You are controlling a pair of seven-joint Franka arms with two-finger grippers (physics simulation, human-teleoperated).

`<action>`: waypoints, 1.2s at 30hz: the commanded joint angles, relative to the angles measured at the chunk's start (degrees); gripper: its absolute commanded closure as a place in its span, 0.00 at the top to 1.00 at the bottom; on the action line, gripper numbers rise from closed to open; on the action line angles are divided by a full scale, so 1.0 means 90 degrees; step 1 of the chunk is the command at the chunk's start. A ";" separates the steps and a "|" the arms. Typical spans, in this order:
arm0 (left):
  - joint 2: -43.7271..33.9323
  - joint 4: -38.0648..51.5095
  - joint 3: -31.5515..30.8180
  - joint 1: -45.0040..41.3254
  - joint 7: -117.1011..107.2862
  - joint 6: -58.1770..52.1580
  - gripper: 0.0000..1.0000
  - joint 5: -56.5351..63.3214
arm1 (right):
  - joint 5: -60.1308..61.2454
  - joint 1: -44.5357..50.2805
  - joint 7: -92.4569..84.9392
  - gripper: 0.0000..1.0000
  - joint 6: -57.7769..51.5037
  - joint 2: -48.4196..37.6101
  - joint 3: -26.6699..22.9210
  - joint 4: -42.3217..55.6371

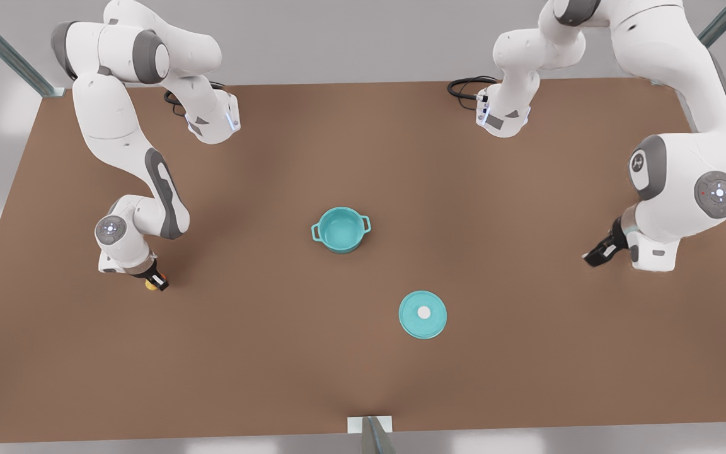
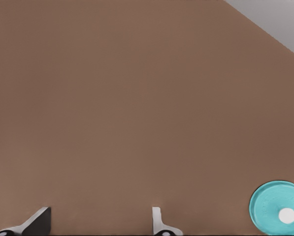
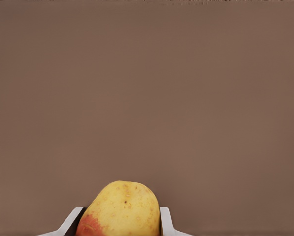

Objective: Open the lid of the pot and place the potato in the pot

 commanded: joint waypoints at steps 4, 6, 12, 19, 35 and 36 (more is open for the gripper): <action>-0.0063 -0.0117 0.0163 -0.0342 0.3055 0.0468 1.00 -0.0522 | -0.0009 0.0000 0.0241 0.58 -0.0103 -0.0127 -0.0002 0.0003; -0.0072 -0.0156 0.0193 -0.0322 0.3045 0.0458 1.00 -0.0512 | -0.0009 0.0077 0.0241 0.59 -0.0142 -0.0235 -0.0002 -0.0007; -0.0014 -0.0156 0.0183 -0.0351 0.2928 0.0634 1.00 -0.0365 | -0.0009 0.0615 0.0554 0.59 -0.0767 -0.0840 -0.0011 -0.0007; 0.0035 -0.0195 0.0134 -0.0508 0.2918 0.0634 1.00 -0.0189 | -0.0077 0.1865 0.1950 0.58 -0.1753 -0.1436 0.0018 0.0003; 0.0006 0.0049 0.0056 -0.0498 0.3514 0.0546 1.00 -0.0228 | -0.0068 0.3848 0.4987 0.58 -0.3258 -0.1993 0.1404 0.0657; 0.0045 0.0049 0.0027 -0.0556 0.3495 0.0546 1.00 -0.0258 | -0.0067 0.3848 0.5095 0.58 -0.3258 -0.1993 0.1482 0.0725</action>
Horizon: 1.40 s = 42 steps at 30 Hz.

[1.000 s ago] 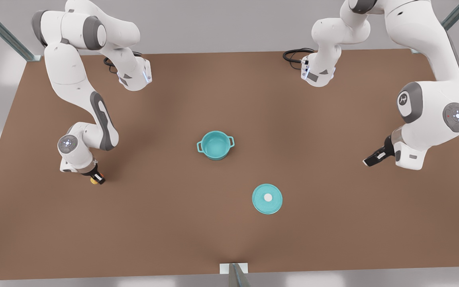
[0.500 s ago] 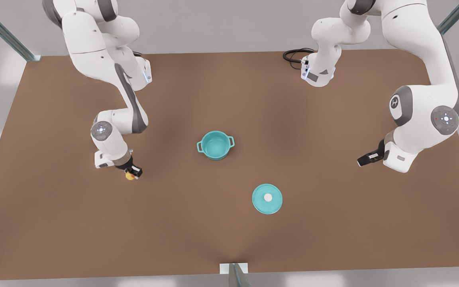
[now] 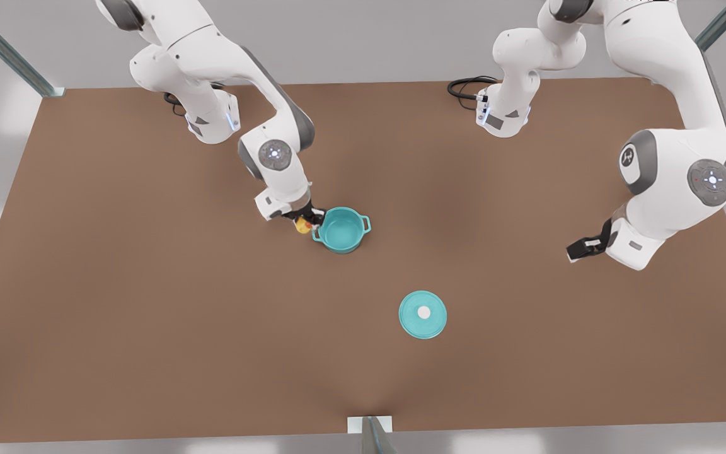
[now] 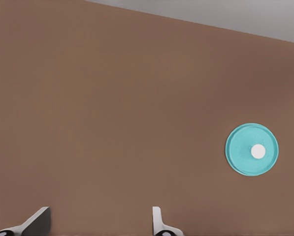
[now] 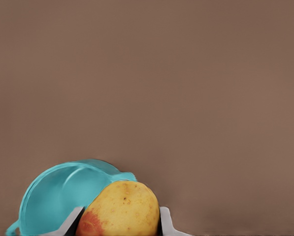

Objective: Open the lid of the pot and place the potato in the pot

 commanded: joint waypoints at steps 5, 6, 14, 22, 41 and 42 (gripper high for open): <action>0.0011 0.0007 -0.0024 -0.0073 0.0707 -0.0028 1.00 0.0182 | 0.0007 0.0051 0.2652 0.59 -0.0317 0.0127 0.0307 0.0199; -0.0018 0.0007 0.0005 -0.0064 0.0707 -0.0038 1.00 0.0192 | -0.0002 0.0060 0.2652 0.59 -0.0307 0.0390 0.0307 0.0375; -0.0018 -0.0003 0.0005 -0.0083 0.0756 -0.0292 1.00 0.0377 | -0.0032 0.0178 0.2886 0.59 -0.0239 0.1465 0.0327 0.1401; -0.0018 -0.0013 0.0005 -0.0073 0.0707 -0.0301 1.00 0.0377 | -0.0051 0.0188 0.2838 1.00 -0.0239 0.1514 0.0337 0.1410; 0.0021 0.0124 -0.0034 -0.0103 0.0727 -0.0253 1.00 0.0260 | -0.0227 -0.1385 -0.5229 1.00 -0.4155 -0.0117 -0.3306 0.2631; 0.0021 0.0124 -0.0034 -0.0103 0.0737 -0.0253 1.00 0.0260 | -0.0227 -0.1375 -0.5229 1.00 -0.4155 -0.0117 -0.3306 0.2631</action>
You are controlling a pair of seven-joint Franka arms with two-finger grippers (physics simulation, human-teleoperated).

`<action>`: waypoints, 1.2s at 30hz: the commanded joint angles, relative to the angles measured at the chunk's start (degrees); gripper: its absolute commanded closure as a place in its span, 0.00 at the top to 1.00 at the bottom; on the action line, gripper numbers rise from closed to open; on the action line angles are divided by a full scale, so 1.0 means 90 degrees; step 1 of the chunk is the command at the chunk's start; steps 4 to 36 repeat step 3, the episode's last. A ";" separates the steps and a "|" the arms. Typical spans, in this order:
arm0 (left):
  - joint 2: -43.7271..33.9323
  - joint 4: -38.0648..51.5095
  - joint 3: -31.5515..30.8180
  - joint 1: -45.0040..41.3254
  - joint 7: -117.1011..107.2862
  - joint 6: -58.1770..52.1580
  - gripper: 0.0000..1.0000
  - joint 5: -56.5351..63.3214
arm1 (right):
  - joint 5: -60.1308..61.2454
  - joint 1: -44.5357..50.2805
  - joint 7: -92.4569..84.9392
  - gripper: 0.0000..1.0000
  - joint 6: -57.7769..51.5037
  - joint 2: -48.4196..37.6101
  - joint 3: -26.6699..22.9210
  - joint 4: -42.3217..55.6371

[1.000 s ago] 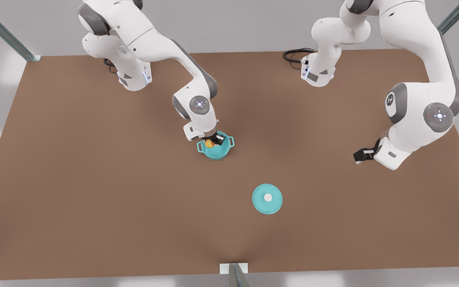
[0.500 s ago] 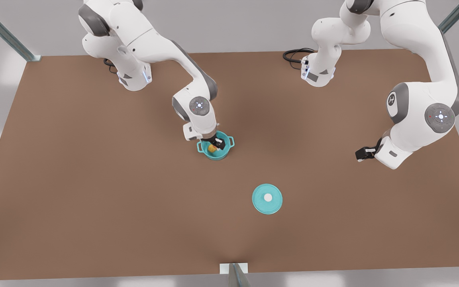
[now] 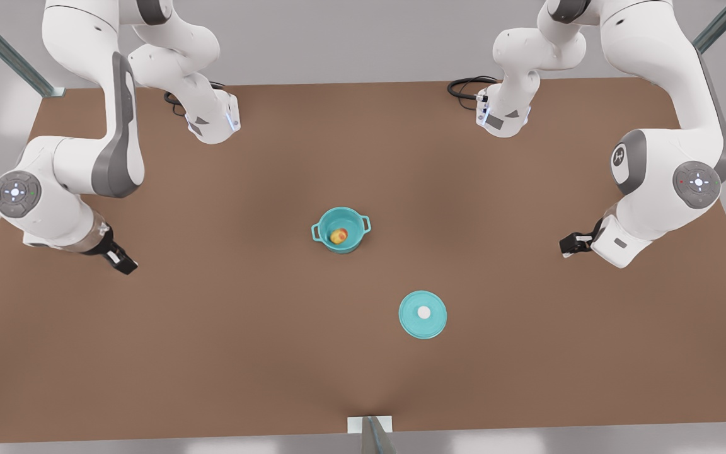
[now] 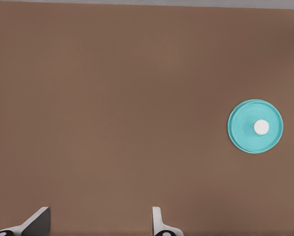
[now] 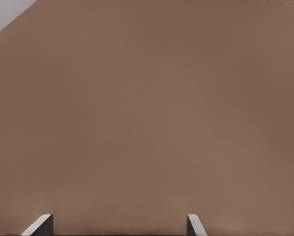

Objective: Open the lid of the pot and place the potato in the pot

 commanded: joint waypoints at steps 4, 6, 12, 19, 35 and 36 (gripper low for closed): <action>-0.0007 0.0003 0.0000 0.0012 0.0085 0.0007 1.00 -0.0012 | 0.0243 0.0009 -0.3693 1.00 -0.0401 0.0003 0.0015 0.0013; -0.0007 0.0003 0.0000 0.0012 0.0085 0.0007 1.00 -0.0012 | 0.0243 0.0009 -0.3693 1.00 -0.0401 0.0003 0.0015 0.0013; -0.0007 0.0003 0.0000 0.0012 0.0085 0.0007 1.00 -0.0012 | 0.0243 0.0009 -0.3693 1.00 -0.0401 0.0003 0.0015 0.0013; -0.0007 0.0003 0.0000 0.0012 0.0085 0.0007 1.00 -0.0012 | 0.0243 0.0009 -0.3693 1.00 -0.0401 0.0003 0.0015 0.0013; -0.0007 0.0003 0.0000 0.0012 0.0085 0.0007 1.00 -0.0012 | 0.0243 0.0009 -0.3693 1.00 -0.0401 0.0003 0.0015 0.0013; -0.0007 0.0003 0.0000 0.0012 0.0085 0.0007 1.00 -0.0012 | 0.0243 0.0009 -0.3693 1.00 -0.0401 0.0003 0.0015 0.0013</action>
